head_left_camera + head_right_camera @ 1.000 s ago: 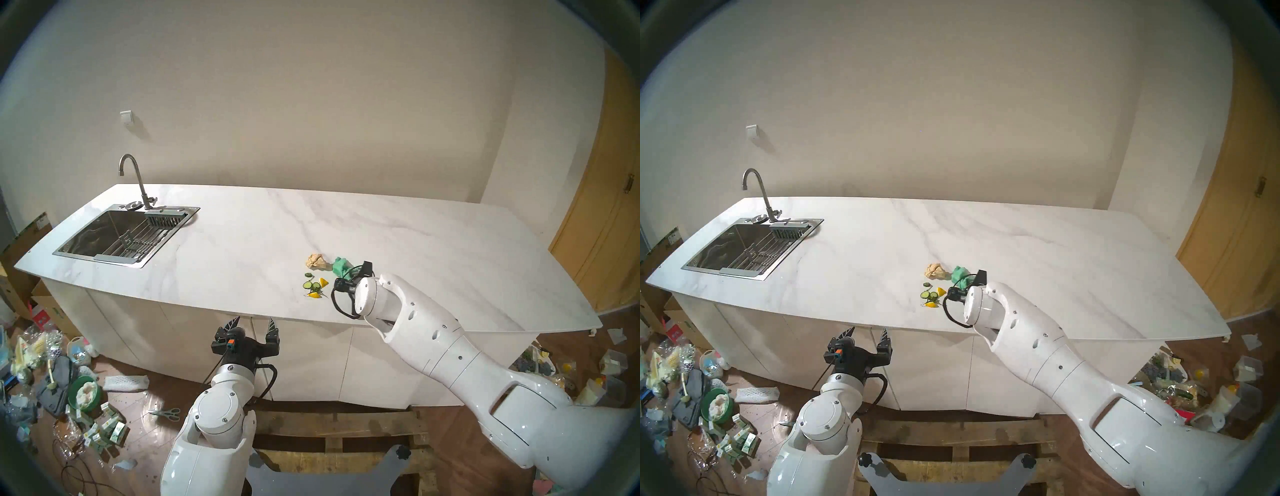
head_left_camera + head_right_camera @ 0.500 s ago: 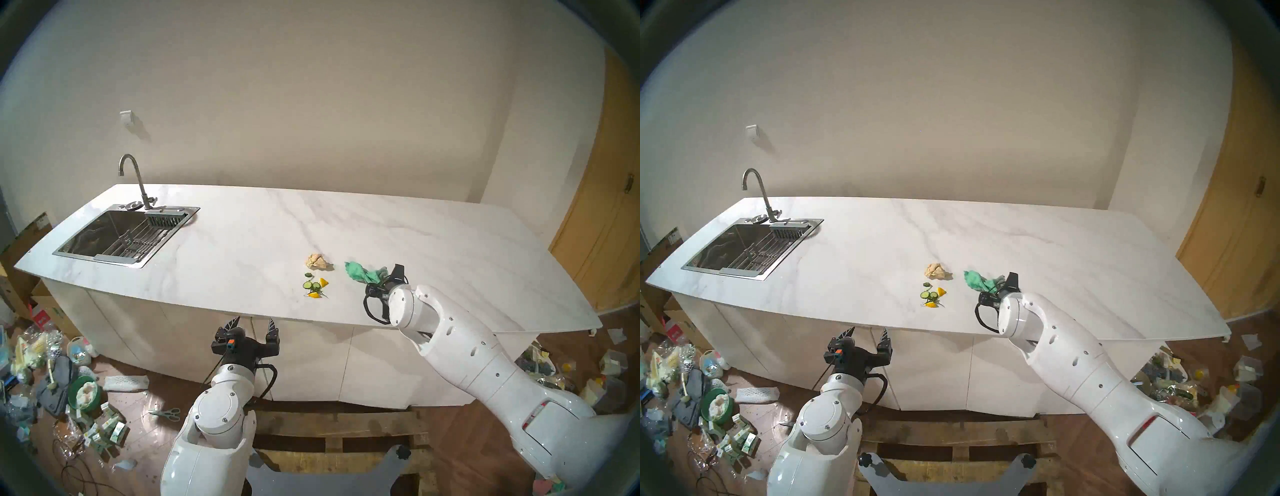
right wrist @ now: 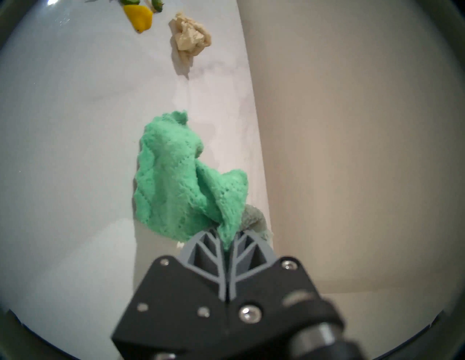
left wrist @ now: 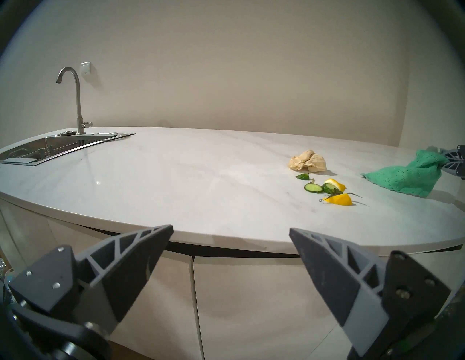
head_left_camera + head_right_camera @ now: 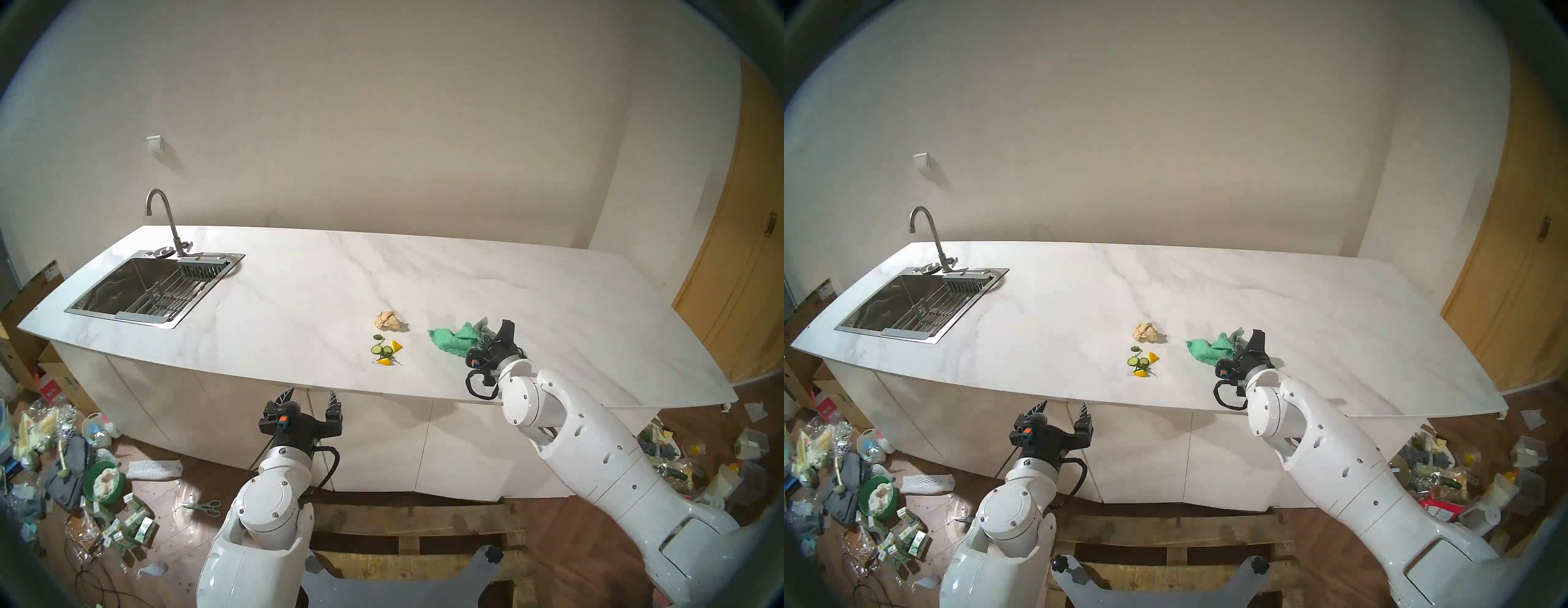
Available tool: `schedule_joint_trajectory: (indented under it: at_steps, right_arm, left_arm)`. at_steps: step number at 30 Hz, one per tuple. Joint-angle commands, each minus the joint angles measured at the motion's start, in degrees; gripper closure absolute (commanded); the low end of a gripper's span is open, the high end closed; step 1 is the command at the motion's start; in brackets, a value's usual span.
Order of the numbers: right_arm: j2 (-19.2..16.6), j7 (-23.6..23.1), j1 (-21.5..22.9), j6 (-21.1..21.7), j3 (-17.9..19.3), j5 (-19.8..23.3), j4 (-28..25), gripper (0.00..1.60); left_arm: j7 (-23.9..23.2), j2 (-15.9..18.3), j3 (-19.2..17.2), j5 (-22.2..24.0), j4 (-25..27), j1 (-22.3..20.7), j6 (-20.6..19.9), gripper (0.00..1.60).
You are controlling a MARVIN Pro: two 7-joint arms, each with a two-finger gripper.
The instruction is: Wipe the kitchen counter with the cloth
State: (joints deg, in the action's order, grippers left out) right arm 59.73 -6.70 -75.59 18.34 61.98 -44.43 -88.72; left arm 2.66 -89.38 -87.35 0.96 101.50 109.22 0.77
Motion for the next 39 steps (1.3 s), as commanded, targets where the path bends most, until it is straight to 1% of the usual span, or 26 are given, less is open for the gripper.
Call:
schedule_joint_trajectory:
  at_steps: [1, 3, 4, 5, 6, 8, 11, 15, 19, 22, 25, 30, 32, 34, 39]
  right_arm:
    - [2.8, 6.4, -5.4, -4.6, 4.9, 0.6, -2.2, 1.6]
    - [4.1, 8.7, -6.4, -5.3, 5.4, 1.5, -1.2, 1.6]
    - [4.6, 8.8, -6.6, -5.7, 5.7, 1.4, -0.9, 1.6]
    - [5.3, 10.8, -6.7, -5.4, 5.5, 2.3, -0.2, 1.6]
    - [5.9, 10.4, -6.6, -5.5, 5.6, 2.3, 0.0, 1.6]
    - [7.1, 12.5, -5.8, -4.3, 5.2, 3.2, 1.2, 1.6]
    - [9.0, 13.6, -4.3, -4.7, 5.6, 4.6, 2.4, 1.6]
    - [9.9, 15.3, -2.5, -5.6, 5.8, 5.1, 2.8, 1.6]
    - [10.9, 16.1, -1.8, -6.3, 6.2, 6.2, 3.0, 1.6]
    - [12.2, 16.6, -1.2, -6.7, 7.3, 8.2, 3.3, 1.6]
    - [12.6, 17.1, -0.4, -7.6, 8.1, 9.2, 3.7, 1.6]
    - [12.6, 17.6, 0.9, -8.4, 8.7, 9.8, 4.0, 1.6]
    - [12.6, 17.9, 1.1, -8.9, 9.0, 10.2, 3.8, 1.6]
    - [12.4, 18.6, 1.0, -10.3, 9.4, 10.6, 3.8, 1.6]
    - [13.0, 18.4, 0.9, -10.8, 10.7, 12.8, 2.3, 1.6]
  left_arm:
    - [-0.2, 0.1, 0.1, 0.0, 1.6, -0.3, 0.4, 0.0]
    - [-0.3, 0.1, 0.1, 0.1, 1.7, -0.2, 0.3, 0.0]
    - [-0.3, 0.1, 0.1, 0.1, 1.7, -0.2, 0.3, 0.0]
    - [-0.3, 0.1, 0.1, 0.1, 1.7, -0.2, 0.3, 0.0]
    - [-0.3, 0.1, 0.1, 0.1, 1.8, -0.2, 0.3, 0.0]
    - [-0.3, 0.1, 0.1, 0.1, 1.8, -0.2, 0.3, 0.0]
    - [-0.3, 0.1, 0.1, 0.1, 1.7, -0.2, 0.3, 0.0]
    - [-0.2, 0.1, 0.1, 0.1, 1.7, -0.3, 0.3, 0.0]
    - [-0.2, 0.1, 0.1, 0.1, 1.6, -0.3, 0.3, 0.0]
    - [-0.2, 0.1, 0.1, 0.1, 1.6, -0.3, 0.3, 0.0]
    - [-0.2, 0.1, 0.1, 0.1, 1.6, -0.3, 0.3, 0.0]
    - [-0.2, 0.1, 0.1, 0.1, 1.7, -0.3, 0.3, 0.0]
    - [-0.2, 0.1, 0.1, 0.1, 1.7, -0.2, 0.3, 0.0]
    - [-0.2, 0.1, 0.1, 0.1, 1.7, -0.2, 0.3, 0.0]
    - [-0.2, 0.1, 0.1, 0.1, 1.7, -0.2, 0.3, 0.0]
